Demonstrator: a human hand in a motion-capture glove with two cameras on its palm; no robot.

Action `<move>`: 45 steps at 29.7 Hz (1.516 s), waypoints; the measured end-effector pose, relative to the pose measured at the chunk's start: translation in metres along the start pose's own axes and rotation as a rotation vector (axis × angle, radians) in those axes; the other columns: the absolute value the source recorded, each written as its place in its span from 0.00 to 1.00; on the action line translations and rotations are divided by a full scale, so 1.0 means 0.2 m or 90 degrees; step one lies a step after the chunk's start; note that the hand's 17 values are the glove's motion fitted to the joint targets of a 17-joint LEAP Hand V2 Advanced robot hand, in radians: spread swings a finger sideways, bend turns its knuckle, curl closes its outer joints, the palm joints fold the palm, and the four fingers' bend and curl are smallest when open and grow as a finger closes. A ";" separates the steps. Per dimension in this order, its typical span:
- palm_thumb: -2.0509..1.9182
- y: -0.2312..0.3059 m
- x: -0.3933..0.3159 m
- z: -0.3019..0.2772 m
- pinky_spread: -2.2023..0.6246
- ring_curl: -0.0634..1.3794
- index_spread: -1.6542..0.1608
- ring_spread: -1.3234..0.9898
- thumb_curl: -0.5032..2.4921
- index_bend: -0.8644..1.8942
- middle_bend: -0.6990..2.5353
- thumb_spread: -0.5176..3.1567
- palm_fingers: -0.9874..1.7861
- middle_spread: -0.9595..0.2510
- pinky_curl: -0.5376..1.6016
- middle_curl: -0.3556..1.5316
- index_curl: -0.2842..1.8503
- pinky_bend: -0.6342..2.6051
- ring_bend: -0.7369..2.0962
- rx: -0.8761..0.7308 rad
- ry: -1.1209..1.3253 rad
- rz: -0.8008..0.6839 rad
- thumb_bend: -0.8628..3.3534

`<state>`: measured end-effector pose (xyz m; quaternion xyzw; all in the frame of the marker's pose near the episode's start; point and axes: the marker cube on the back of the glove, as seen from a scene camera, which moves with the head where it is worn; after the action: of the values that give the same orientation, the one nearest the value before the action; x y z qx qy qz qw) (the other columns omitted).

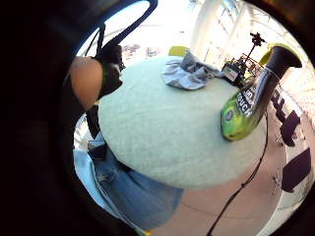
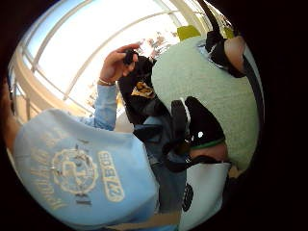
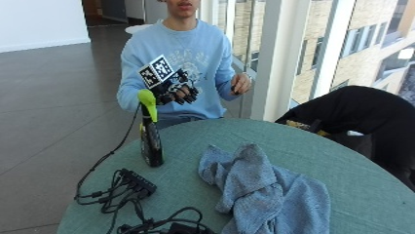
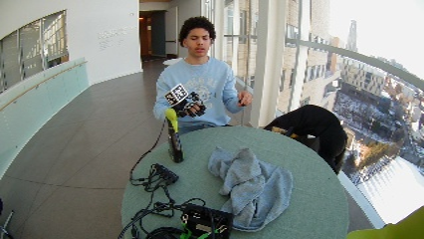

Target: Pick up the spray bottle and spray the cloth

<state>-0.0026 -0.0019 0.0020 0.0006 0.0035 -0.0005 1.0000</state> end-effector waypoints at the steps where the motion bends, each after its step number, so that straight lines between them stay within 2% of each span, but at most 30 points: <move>1: 0.64 -0.01 0.00 0.00 0.79 0.12 0.83 0.56 0.20 0.40 0.34 0.25 0.72 0.76 0.28 0.25 0.17 0.28 0.40 -0.001 0.000 -0.001 0.28; 12: 0.67 -0.20 -0.04 0.05 0.81 0.22 0.77 0.54 0.23 0.37 0.34 0.39 0.70 0.73 0.34 0.32 0.24 0.26 0.40 -0.034 -0.002 -0.024 0.28; 30: 0.66 -0.22 -0.05 0.03 0.82 0.26 0.75 0.54 0.25 0.36 0.33 0.44 0.69 0.72 0.37 0.37 0.26 0.25 0.38 -0.036 -0.039 -0.026 0.25; 36: 0.66 -0.20 0.04 0.01 0.82 0.26 0.74 0.54 0.25 0.36 0.33 0.45 0.68 0.72 0.38 0.38 0.27 0.25 0.38 -0.031 -0.053 0.020 0.23; 45: 0.65 -0.06 0.33 -0.12 0.83 0.27 0.74 0.55 0.25 0.35 0.31 0.44 0.66 0.72 0.39 0.39 0.26 0.26 0.37 -0.016 -0.031 0.149 0.21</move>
<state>0.0630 -0.0141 -0.0220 -0.0113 -0.0209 0.1166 0.9929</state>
